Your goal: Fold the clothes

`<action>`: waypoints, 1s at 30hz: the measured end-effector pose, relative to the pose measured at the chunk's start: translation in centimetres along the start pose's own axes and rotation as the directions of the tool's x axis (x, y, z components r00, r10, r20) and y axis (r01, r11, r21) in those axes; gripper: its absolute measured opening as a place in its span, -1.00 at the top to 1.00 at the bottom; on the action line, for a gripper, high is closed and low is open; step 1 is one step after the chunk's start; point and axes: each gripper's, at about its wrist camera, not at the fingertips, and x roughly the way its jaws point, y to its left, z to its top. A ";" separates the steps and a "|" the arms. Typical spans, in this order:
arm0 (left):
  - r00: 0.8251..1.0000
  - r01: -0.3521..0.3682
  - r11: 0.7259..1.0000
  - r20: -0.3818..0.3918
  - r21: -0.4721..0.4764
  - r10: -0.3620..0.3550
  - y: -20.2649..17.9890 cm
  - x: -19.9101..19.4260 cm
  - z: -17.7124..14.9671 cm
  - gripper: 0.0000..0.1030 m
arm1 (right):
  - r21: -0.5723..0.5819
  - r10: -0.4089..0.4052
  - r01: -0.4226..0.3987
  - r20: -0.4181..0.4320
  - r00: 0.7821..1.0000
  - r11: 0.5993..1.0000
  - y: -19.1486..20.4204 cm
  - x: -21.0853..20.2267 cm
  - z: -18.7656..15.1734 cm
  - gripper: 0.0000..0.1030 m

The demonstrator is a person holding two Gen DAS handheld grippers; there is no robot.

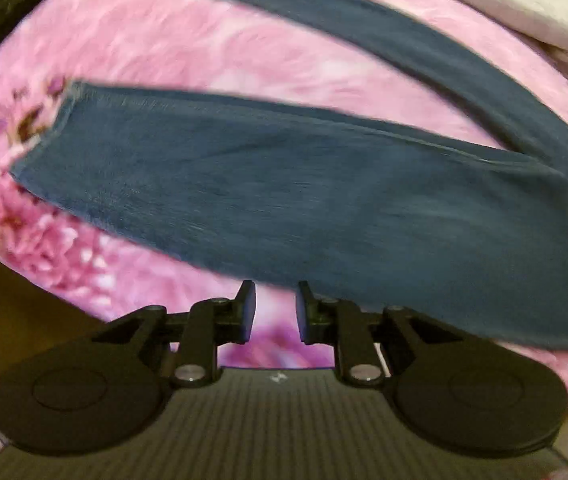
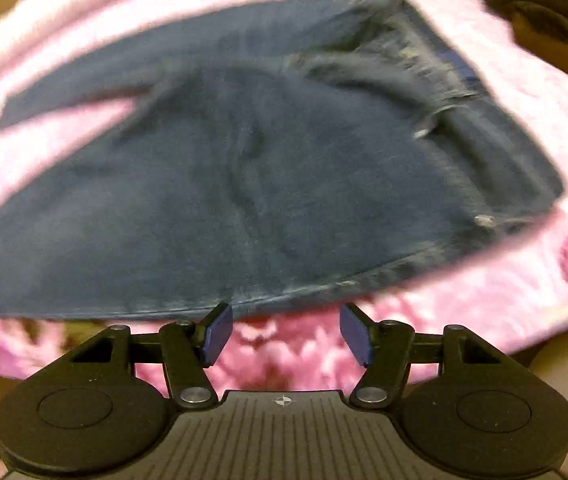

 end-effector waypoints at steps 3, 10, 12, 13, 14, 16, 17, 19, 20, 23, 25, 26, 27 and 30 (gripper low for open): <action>0.998 0.057 0.997 0.027 0.045 -0.059 -3.7 -6.2 -0.4 0.58 | -0.001 0.039 -0.039 0.069 0.997 0.999 -0.4 -6.3 0.6 -0.23; 0.998 0.040 0.992 0.052 0.120 -0.046 -8.9 -14.5 -1.2 0.52 | -0.016 0.165 -0.164 0.077 0.983 0.986 0.0 -14.3 0.6 -0.23; 0.998 0.051 0.988 0.033 0.142 -0.056 -9.5 -15.5 -1.8 0.52 | -0.029 0.177 -0.175 0.074 0.982 0.984 0.5 -15.5 0.1 -0.23; 0.998 0.059 0.987 0.022 0.152 -0.063 -9.8 -15.9 -2.2 0.52 | -0.032 0.176 -0.174 0.069 0.982 0.984 0.7 -16.0 -0.1 -0.23; 0.997 0.068 0.985 0.009 0.161 -0.071 -10.1 -16.1 -2.4 0.52 | -0.029 0.174 -0.173 0.063 0.983 0.985 0.8 -16.2 -0.3 -0.23; 0.996 0.094 0.979 -0.011 0.183 -0.094 -10.7 -16.3 -2.8 0.52 | -0.017 0.181 -0.180 0.060 0.982 0.983 0.7 -16.7 -0.6 -0.23; 0.995 0.103 0.975 -0.015 0.196 -0.102 -11.0 -16.3 -2.9 0.52 | -0.005 0.183 -0.183 0.065 0.981 0.983 0.5 -16.8 -0.7 -0.23; 0.993 0.118 0.966 -0.018 0.229 -0.117 -11.7 -16.0 -3.0 0.52 | 0.031 0.180 -0.182 0.072 0.981 0.983 -0.3 -16.7 -0.9 -0.23; 0.992 0.124 0.963 -0.015 0.241 -0.124 -12.0 -15.7 -3.0 0.52 | 0.052 0.182 -0.186 0.075 0.981 0.981 -0.7 -16.5 -0.9 -0.23; 0.989 0.147 0.954 -0.017 0.261 -0.147 -12.8 -14.7 -3.0 0.52 | 0.115 0.199 -0.209 0.095 0.975 0.971 -2.4 -15.8 -1.2 -0.23; 0.988 0.156 0.952 -0.037 0.262 -0.152 -13.5 -13.9 -2.9 0.52 | 0.147 0.210 -0.225 0.110 0.972 0.963 -3.6 -15.4 -1.1 -0.23; 0.987 0.160 0.951 -0.054 0.263 -0.151 -14.0 -13.5 -2.8 0.52 | 0.164 0.215 -0.233 0.118 0.969 0.959 -4.2 -15.2 -1.1 -0.22; 0.986 0.165 0.950 -0.070 0.266 -0.152 -14.6 -13.0 -2.7 0.52 | 0.177 0.223 -0.243 0.124 0.967 0.954 -4.9 -15.0 -0.9 -0.22; 0.982 0.183 0.944 -0.088 0.275 -0.165 -17.4 -11.6 -1.8 0.52 | 0.205 0.258 -0.281 0.134 0.957 0.938 -7.6 -14.4 0.6 -0.22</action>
